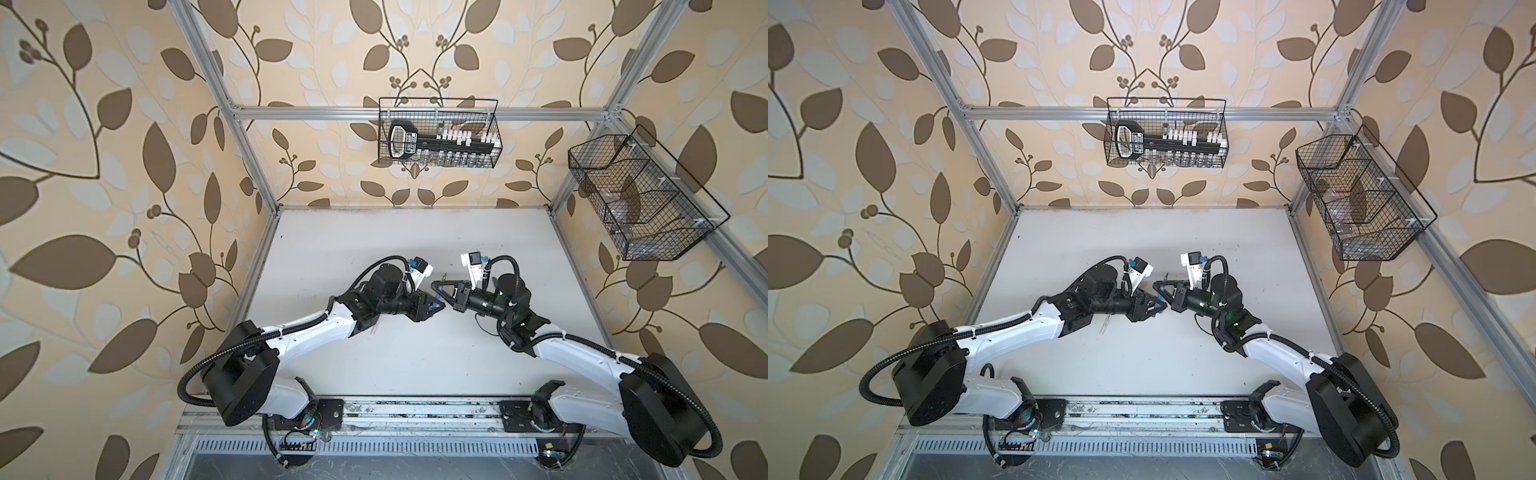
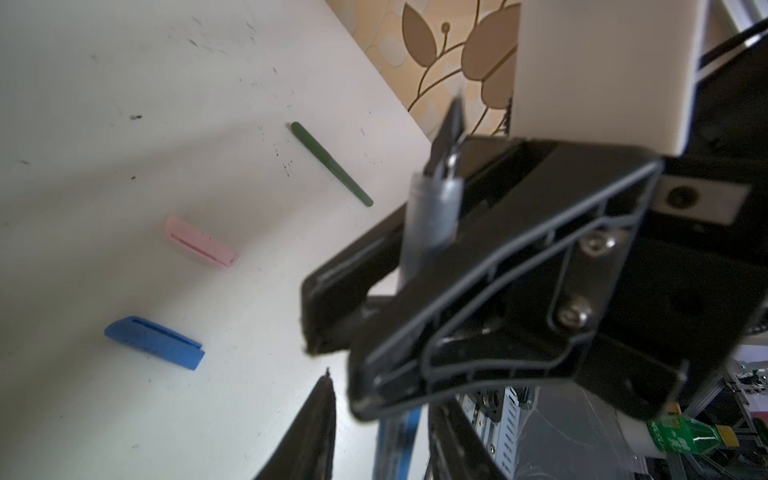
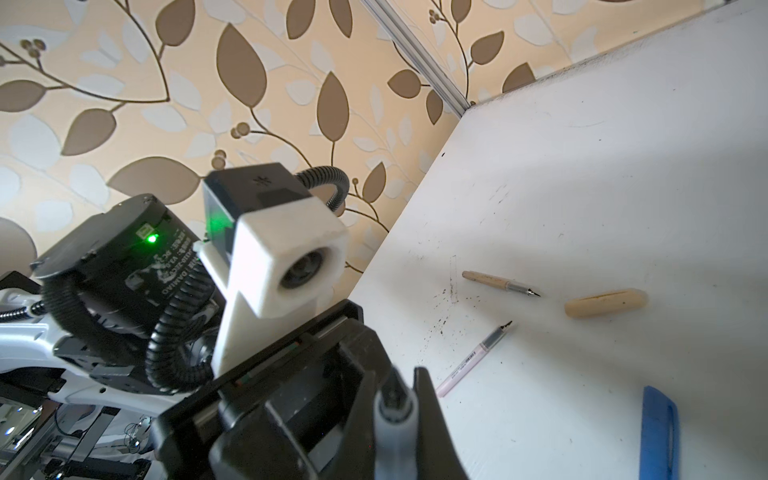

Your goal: Insert the pens into the pen caps

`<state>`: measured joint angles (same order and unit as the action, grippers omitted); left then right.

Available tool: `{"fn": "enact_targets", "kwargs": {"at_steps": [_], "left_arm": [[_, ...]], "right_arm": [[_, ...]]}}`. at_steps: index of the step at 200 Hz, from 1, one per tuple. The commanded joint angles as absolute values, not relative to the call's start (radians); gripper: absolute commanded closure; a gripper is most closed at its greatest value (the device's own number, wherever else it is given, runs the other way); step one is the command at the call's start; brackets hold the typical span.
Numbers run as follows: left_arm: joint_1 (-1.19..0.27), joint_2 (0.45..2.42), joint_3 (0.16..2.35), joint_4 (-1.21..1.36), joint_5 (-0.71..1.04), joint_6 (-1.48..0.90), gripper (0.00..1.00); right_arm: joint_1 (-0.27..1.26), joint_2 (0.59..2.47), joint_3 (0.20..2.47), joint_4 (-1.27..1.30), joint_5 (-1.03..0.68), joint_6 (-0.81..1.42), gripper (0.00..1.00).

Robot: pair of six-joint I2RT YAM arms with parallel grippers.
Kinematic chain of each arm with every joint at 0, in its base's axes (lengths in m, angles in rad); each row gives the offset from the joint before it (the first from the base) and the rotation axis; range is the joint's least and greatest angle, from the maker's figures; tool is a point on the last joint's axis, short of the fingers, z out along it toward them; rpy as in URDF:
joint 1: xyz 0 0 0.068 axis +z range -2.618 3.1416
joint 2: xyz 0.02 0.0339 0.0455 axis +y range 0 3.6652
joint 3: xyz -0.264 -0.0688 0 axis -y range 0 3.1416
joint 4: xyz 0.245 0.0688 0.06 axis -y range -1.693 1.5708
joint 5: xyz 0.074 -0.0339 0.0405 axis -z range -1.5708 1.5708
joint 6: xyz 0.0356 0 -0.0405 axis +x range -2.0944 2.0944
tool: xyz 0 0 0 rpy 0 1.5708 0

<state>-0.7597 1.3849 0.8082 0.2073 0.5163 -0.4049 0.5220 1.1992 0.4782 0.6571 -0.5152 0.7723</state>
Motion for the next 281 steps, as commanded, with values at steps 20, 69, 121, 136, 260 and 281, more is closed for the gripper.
{"fn": "enact_targets", "kwargs": {"at_steps": [20,69,121,136,260,281], "left_arm": [[-0.759,1.386,0.817,0.266,0.560,-0.424,0.75],[-0.760,1.387,0.823,0.233,0.580,-0.416,0.69],[-0.760,1.393,0.828,0.239,0.594,-0.419,0.67],[-0.759,1.394,0.834,0.240,0.596,-0.419,0.67],[-0.759,1.400,0.867,0.191,0.584,-0.383,0.80],[-0.759,1.407,0.874,0.189,0.589,-0.383,0.81]], "right_arm": [[0.535,1.180,0.450,0.720,-0.483,0.784,1.00],[0.533,1.147,0.428,0.731,-0.436,0.782,1.00],[0.535,1.142,0.428,0.730,-0.433,0.779,1.00],[0.540,1.142,0.427,0.730,-0.426,0.777,1.00],[0.543,1.104,0.463,0.573,-0.430,0.688,1.00],[0.546,1.097,0.462,0.563,-0.425,0.682,1.00]]}}
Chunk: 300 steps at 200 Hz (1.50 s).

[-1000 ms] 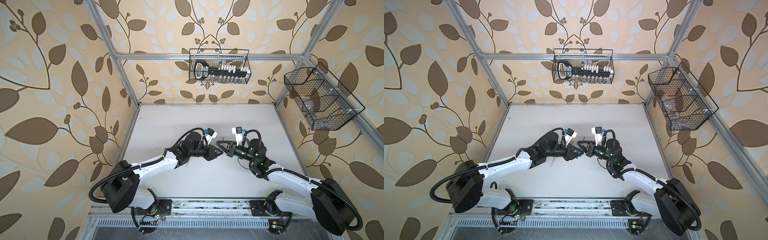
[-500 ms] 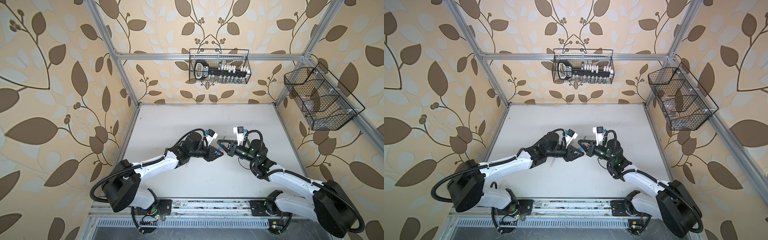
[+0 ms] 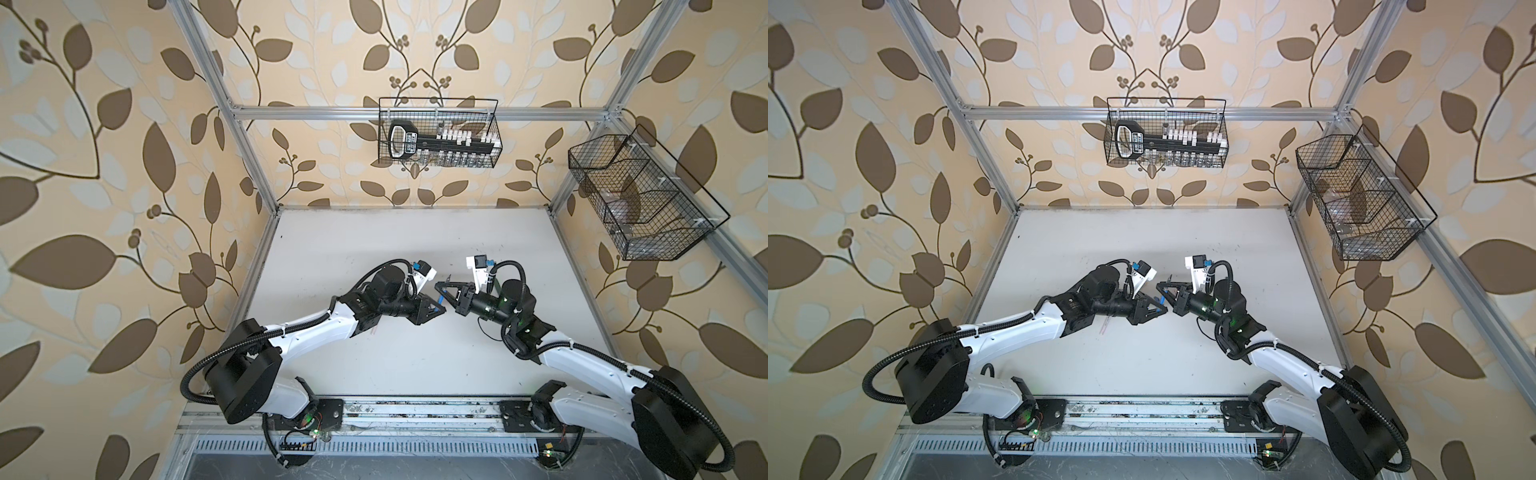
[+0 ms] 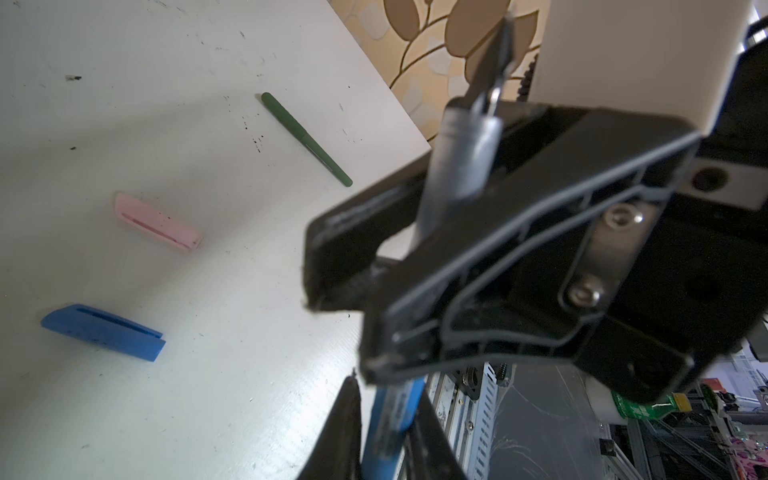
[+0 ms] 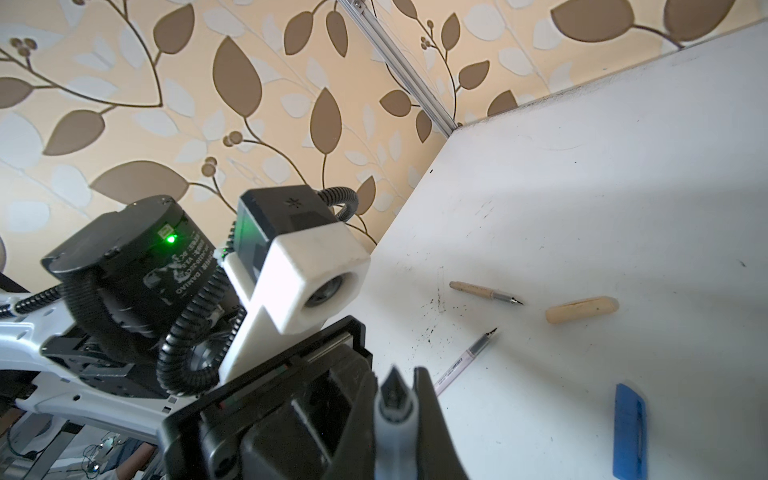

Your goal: Insert the pens into the pen caps

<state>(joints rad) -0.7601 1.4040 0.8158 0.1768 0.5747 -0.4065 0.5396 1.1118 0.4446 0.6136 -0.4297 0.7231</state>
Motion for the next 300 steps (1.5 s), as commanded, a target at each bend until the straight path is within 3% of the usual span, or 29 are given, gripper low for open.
{"fn": "enact_targets", "kwargs": {"at_steps": [1,40,74,125,130,143,151,181,216,300], "left_arm": [[-0.759,1.407,0.874,0.188,0.589,-0.382,0.80],[-0.759,1.398,0.870,0.205,0.594,-0.397,0.79],[-0.759,1.396,0.867,0.219,0.606,-0.411,0.99],[-0.759,1.392,0.873,0.176,0.597,-0.386,1.00],[-0.759,1.391,0.876,0.165,0.595,-0.378,1.00],[-0.760,1.384,0.891,0.096,0.564,-0.340,1.00],[-0.759,1.373,0.897,0.052,0.536,-0.311,1.00],[-0.759,1.331,0.917,-0.168,0.382,-0.192,1.00],[-0.762,1.282,0.918,-0.272,0.332,-0.153,1.00],[-0.762,0.995,0.774,-0.306,0.213,-0.177,1.00]], "right_arm": [[0.547,1.097,0.461,0.564,-0.425,0.681,1.00],[0.561,1.102,0.459,0.592,-0.411,0.688,1.00],[0.568,1.103,0.450,0.621,-0.402,0.690,1.00],[0.560,1.045,0.441,0.590,-0.370,0.683,1.00],[0.560,1.040,0.443,0.575,-0.370,0.677,0.94],[0.549,1.009,0.461,0.485,-0.371,0.646,0.66],[0.542,0.972,0.470,0.409,-0.355,0.623,0.57],[0.493,0.889,0.635,-0.100,-0.201,0.486,0.53],[0.488,1.054,0.839,-0.421,-0.135,0.345,0.53],[0.590,1.579,1.190,-0.630,-0.089,0.215,0.54]]}}
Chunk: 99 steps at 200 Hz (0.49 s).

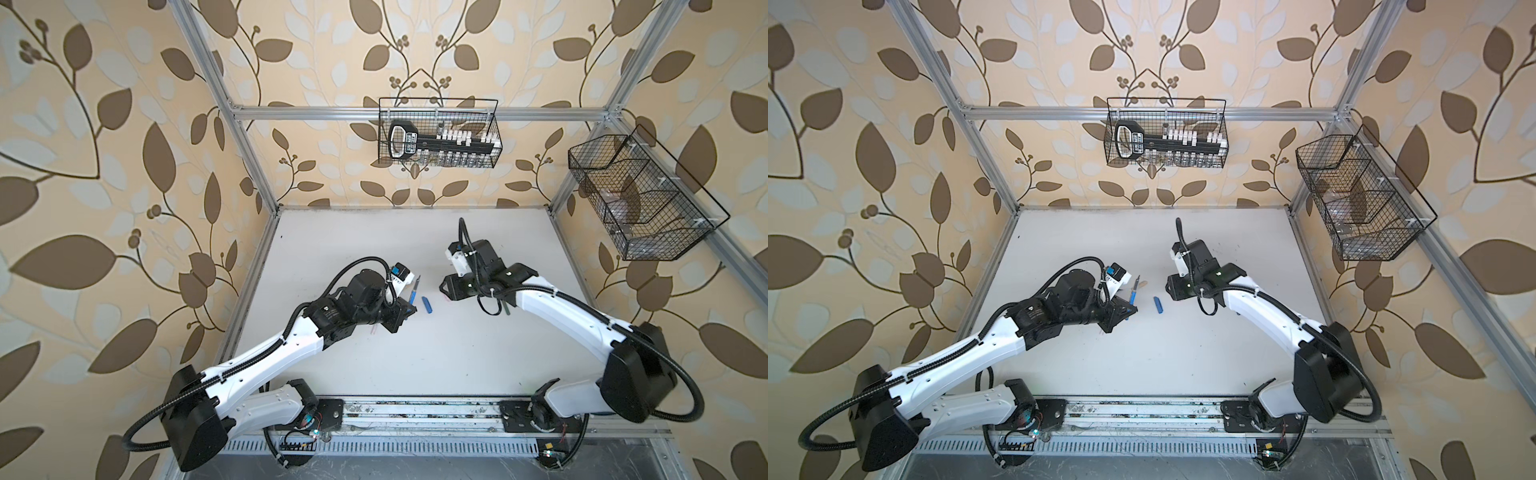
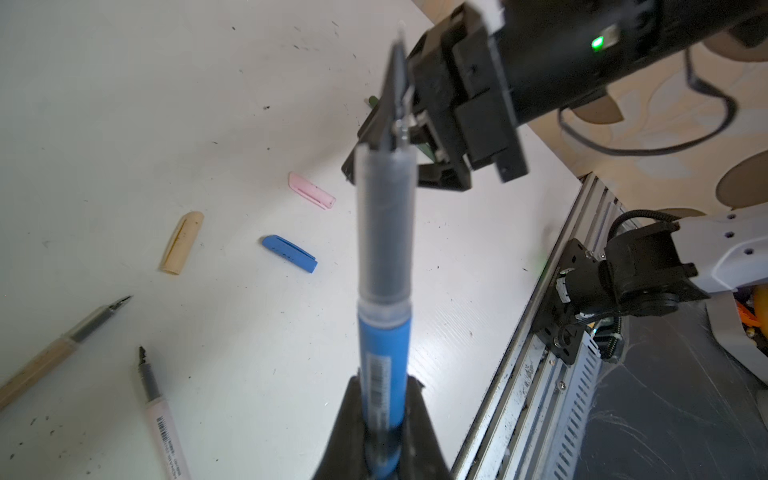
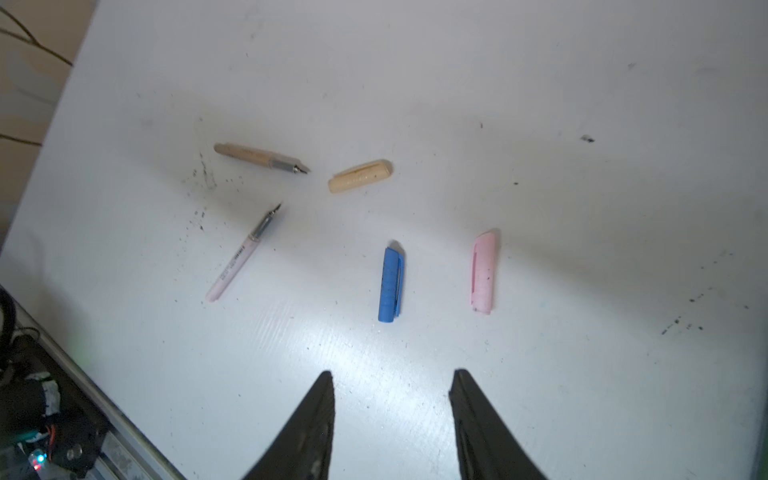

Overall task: Insert the pens into the pen caps
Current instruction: 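Open the right gripper over the blue cap while the left holds the pen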

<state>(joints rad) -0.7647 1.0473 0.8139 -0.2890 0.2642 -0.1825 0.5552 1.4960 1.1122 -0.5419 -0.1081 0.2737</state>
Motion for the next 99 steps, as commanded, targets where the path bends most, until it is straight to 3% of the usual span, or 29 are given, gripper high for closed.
{"fn": "enact_targets", "kwargs": {"at_steps": [1,45,99], "left_arm": [[-0.762,0.992,0.771,-0.306,0.211,-0.179,1.00],[-0.761,0.902,0.707,-0.283,0.177,-0.205,1.00],[-0.762,0.894,0.693,-0.250,0.155,-0.220,1.00]], "right_arm": [[0.592,1.584,1.192,-0.631,-0.089,0.214,0.54],[0.657,1.803,1.312,-0.677,-0.047,0.196,0.54],[0.670,1.927,1.364,-0.685,-0.001,0.191,0.54]]}}
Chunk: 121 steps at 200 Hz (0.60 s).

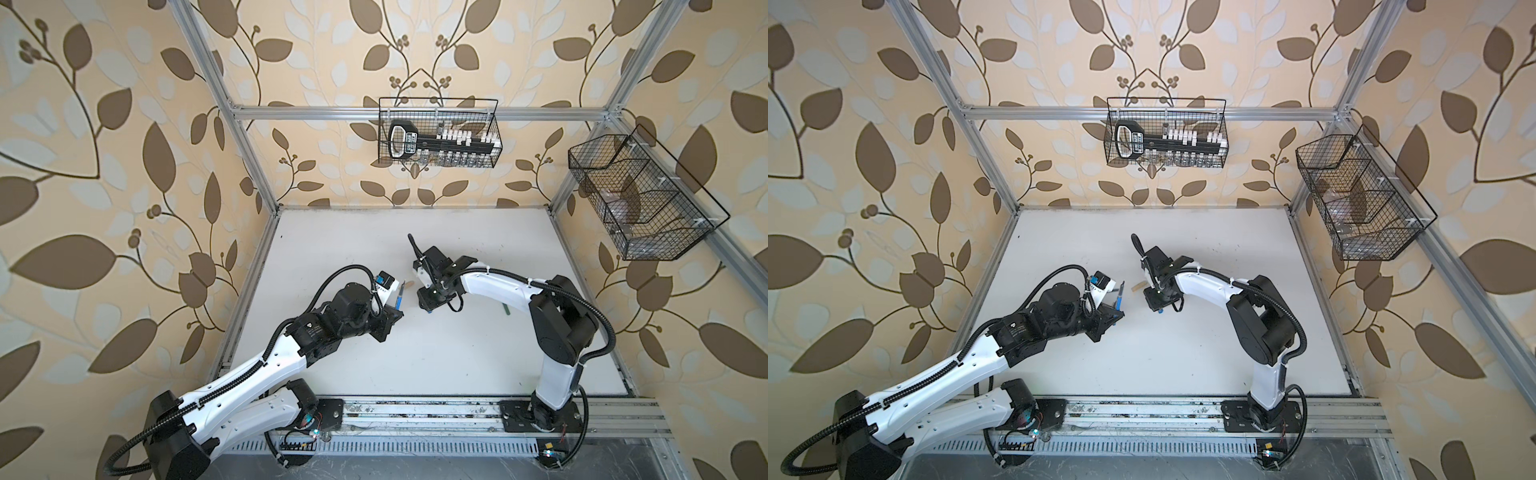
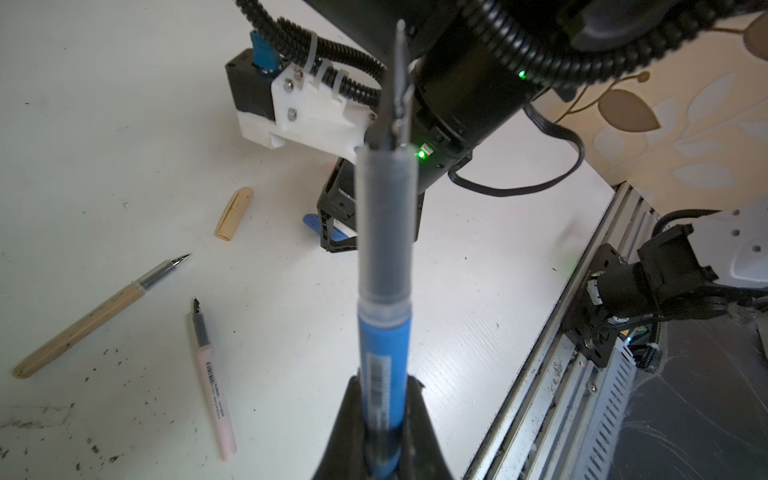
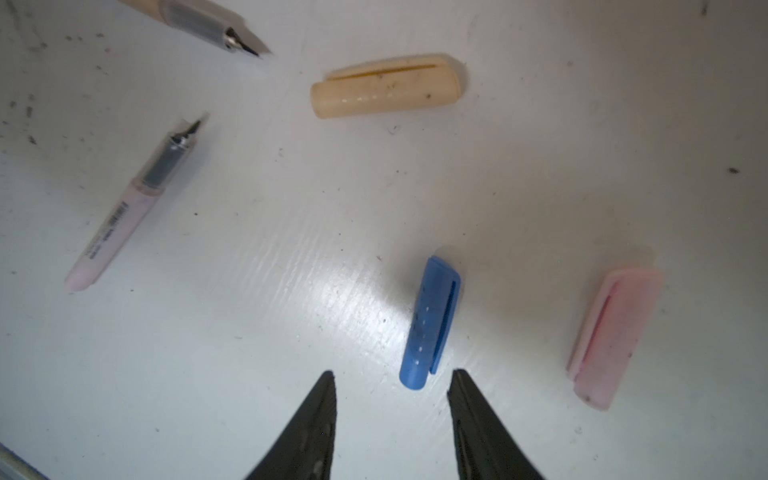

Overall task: Insert the pens into the pen caps
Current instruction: 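Open the right gripper over the blue cap while the left holds the pen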

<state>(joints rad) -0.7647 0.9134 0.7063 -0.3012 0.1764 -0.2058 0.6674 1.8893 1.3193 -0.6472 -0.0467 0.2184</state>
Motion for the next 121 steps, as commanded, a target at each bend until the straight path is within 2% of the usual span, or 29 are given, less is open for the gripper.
{"fn": "enact_targets", "kwargs": {"at_steps": [1,77,121], "left_arm": [[-0.762,0.895,0.692,-0.248,0.154,-0.220,1.00],[-0.762,0.922,0.692,-0.222,0.166,-0.221,1.00],[-0.762,0.910,0.680,-0.220,0.162,-0.224,1.00]], "right_arm": [[0.669,1.928,1.364,-0.685,-0.001,0.190,0.54],[0.672,2.012,1.399,-0.655,-0.012,0.188,0.57],[0.694,2.041,1.418,-0.684,0.044,0.194,0.60]]}}
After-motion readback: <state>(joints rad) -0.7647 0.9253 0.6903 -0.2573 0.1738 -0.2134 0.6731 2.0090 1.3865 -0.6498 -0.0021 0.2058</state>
